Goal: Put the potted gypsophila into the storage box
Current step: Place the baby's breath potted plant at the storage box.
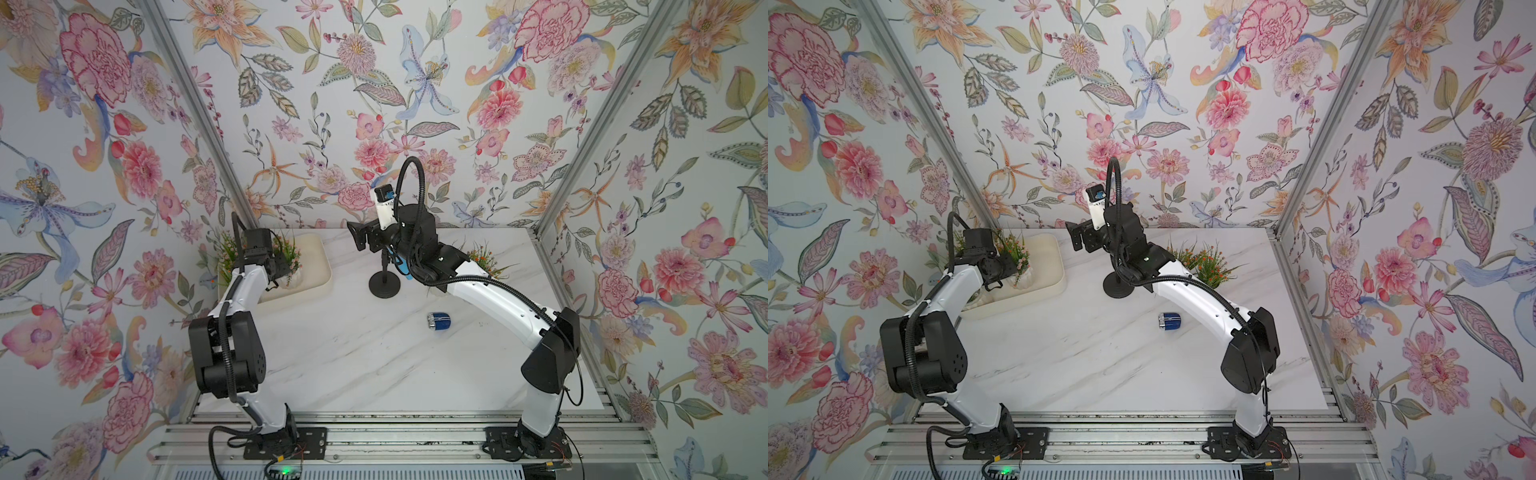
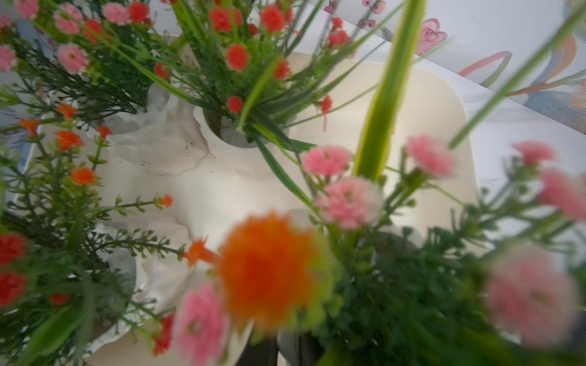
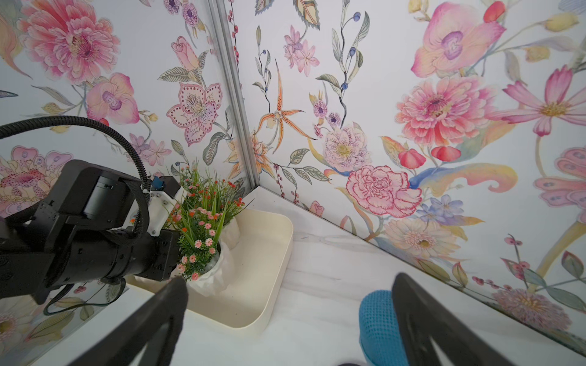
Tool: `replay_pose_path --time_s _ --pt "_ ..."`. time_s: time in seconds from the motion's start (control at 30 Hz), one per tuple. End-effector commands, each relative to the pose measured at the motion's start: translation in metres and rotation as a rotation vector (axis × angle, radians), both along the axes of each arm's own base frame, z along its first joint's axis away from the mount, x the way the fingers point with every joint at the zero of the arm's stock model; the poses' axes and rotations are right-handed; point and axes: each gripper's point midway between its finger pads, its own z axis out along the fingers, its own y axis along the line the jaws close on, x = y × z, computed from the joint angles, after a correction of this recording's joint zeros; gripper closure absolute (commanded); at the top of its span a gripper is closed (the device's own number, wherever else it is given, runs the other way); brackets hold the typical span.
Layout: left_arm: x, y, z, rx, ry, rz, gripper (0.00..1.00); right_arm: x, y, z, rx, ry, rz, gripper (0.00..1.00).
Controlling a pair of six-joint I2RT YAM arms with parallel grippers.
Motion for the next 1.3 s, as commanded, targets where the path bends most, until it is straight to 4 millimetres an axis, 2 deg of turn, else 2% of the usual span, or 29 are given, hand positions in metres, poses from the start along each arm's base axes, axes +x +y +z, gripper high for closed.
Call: replay_pose_path --time_s 0.0,0.27,0.5,0.73,0.87,1.0,1.1,1.27 --pt "0.022 0.018 0.023 0.042 -0.089 0.009 1.00 0.005 0.001 0.019 -0.001 -0.064 -0.020 0.00" --pt "0.017 0.053 -0.005 0.065 -0.034 0.093 1.00 0.022 0.002 0.013 0.009 -0.066 -0.076 0.00" --pt "0.012 0.068 -0.026 0.056 -0.013 0.148 1.00 0.032 -0.001 0.013 0.014 -0.078 -0.104 0.00" --pt "0.007 0.080 -0.034 0.072 -0.004 0.210 0.99 0.040 -0.011 0.010 0.005 -0.076 -0.146 0.00" --pt "0.003 0.081 -0.041 0.064 0.014 0.232 0.86 0.043 -0.019 0.011 0.009 -0.071 -0.161 0.00" --pt "-0.001 0.081 -0.037 0.065 0.008 0.243 0.76 0.043 -0.025 0.010 0.012 -0.061 -0.169 0.00" --pt "-0.003 0.081 -0.030 0.067 -0.006 0.256 0.65 0.043 -0.032 0.008 0.010 -0.053 -0.180 0.00" --pt "-0.011 0.085 -0.012 0.093 -0.023 0.279 0.57 0.041 -0.045 0.004 0.013 -0.033 -0.197 0.00"
